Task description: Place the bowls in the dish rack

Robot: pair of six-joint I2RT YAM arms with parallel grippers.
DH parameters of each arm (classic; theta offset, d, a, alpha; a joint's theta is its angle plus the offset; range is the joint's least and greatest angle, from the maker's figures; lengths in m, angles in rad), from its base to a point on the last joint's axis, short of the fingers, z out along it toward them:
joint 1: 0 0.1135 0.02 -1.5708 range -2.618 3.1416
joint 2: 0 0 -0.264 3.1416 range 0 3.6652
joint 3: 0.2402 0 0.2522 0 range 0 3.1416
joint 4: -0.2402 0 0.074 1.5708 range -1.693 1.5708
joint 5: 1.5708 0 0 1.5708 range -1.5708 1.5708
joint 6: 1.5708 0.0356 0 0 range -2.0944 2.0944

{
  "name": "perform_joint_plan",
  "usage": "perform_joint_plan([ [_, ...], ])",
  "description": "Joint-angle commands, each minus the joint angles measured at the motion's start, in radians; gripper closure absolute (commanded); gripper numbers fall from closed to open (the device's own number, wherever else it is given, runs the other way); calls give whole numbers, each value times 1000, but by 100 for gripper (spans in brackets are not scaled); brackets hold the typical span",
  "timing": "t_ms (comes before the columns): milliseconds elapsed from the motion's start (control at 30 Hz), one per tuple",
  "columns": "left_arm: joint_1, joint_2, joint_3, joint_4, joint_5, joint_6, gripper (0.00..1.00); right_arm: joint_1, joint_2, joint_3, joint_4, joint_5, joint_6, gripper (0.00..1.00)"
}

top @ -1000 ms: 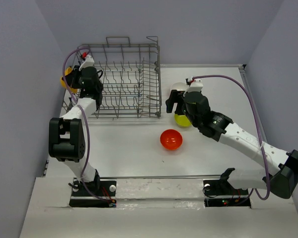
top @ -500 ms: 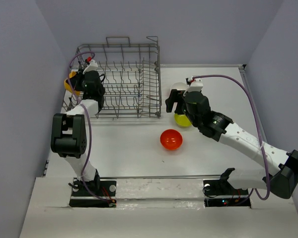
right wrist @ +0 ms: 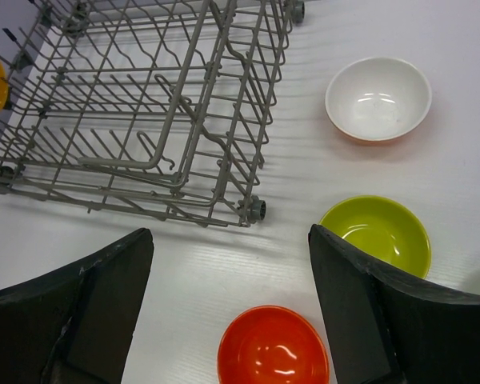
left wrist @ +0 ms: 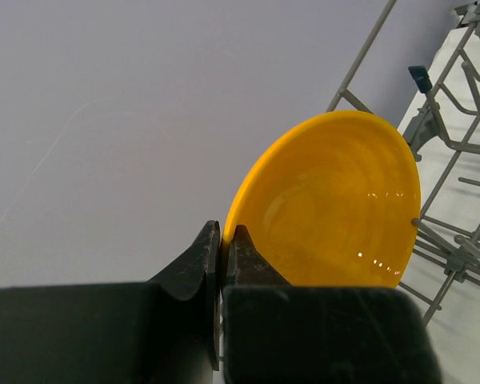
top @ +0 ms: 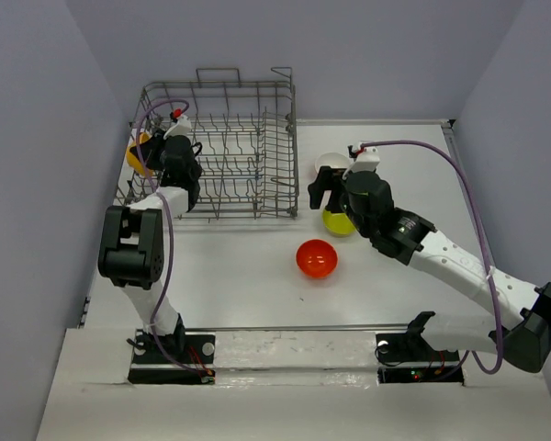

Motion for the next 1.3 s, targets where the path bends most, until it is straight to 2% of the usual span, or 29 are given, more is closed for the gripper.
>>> perform_joint_plan([
  [0, -18, 4, -10, 143, -19, 36, 100, 1, -30, -9, 51, 25, -15, 16],
  [1267, -20, 58, -56, 271, -51, 201, 100, 1, -19, -12, 53, 48, -27, 14],
])
